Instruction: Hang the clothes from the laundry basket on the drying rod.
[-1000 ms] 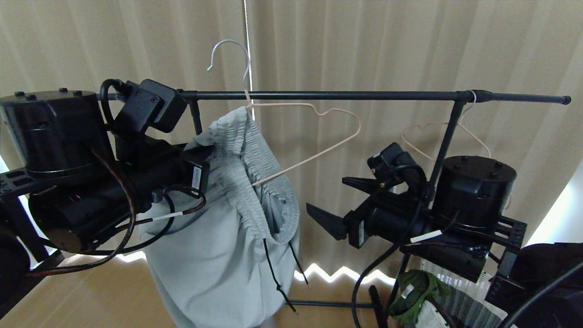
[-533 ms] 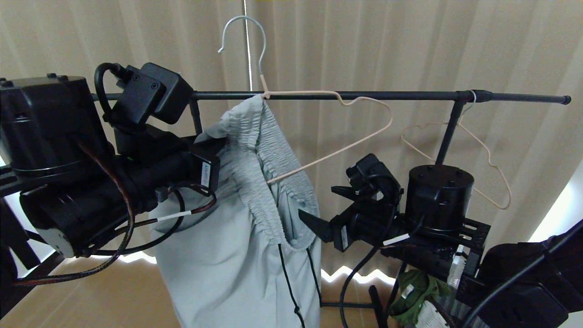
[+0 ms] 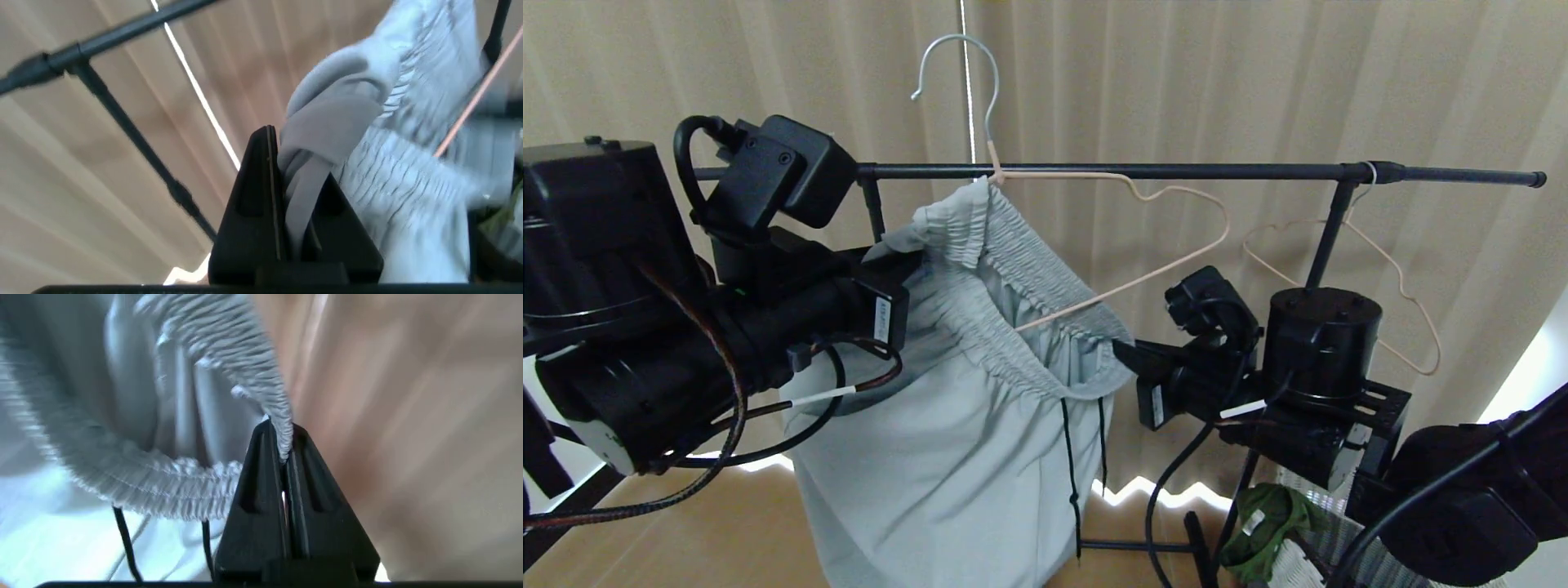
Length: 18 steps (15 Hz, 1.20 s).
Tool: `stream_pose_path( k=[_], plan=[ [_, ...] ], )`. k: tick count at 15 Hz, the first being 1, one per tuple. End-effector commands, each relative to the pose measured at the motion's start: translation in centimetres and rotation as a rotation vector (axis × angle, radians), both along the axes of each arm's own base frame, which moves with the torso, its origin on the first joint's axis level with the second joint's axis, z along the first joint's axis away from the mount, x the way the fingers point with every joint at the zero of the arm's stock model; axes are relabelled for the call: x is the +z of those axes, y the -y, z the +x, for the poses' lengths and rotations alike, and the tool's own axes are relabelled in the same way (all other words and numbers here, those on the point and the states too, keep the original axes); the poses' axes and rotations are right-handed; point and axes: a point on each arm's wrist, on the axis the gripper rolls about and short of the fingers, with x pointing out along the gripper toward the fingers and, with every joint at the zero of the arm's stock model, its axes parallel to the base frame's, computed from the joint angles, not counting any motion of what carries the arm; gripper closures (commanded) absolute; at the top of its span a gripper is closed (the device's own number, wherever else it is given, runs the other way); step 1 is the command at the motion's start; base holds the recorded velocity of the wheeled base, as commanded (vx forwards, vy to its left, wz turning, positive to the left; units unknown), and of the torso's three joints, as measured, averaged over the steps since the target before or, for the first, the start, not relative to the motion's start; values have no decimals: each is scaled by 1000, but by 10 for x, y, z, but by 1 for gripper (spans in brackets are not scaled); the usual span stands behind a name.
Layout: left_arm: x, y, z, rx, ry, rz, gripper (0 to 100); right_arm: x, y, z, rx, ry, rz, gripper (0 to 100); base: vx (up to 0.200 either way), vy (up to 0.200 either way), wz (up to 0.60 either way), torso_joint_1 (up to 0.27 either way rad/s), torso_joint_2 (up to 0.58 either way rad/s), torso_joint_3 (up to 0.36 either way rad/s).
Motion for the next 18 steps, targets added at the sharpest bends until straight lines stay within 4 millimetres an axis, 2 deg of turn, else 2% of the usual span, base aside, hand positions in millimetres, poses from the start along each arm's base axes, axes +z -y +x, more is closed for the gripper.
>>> stream_pose_path(
  k=[1,5,6,12,13,16,18],
  plan=[
    [-6,-5,-5,6,-15,15,100,12,28,17,-104,35,19,100,0,0,0,0,0,0],
    [-13,-10,-10,14,-15,74,100,30,52,42,-202,90,49,100,0,0,0,0,0,0],
    [-18,-18,-9,38,-9,138,100,33,58,47,-222,103,55,100,0,0,0,0,0,0],
    [-32,-36,-4,99,-21,285,100,38,66,56,-254,123,64,100,0,0,0,0,0,0],
    [-35,-35,-2,100,-33,293,100,38,63,52,-240,122,65,100,0,0,0,0,0,0],
    [-40,-32,6,208,-60,313,100,39,32,28,-128,114,65,100,0,0,0,0,0,0],
    [-41,-30,6,252,-70,301,100,38,20,17,-80,114,57,100,0,0,0,0,0,0]
  ],
)
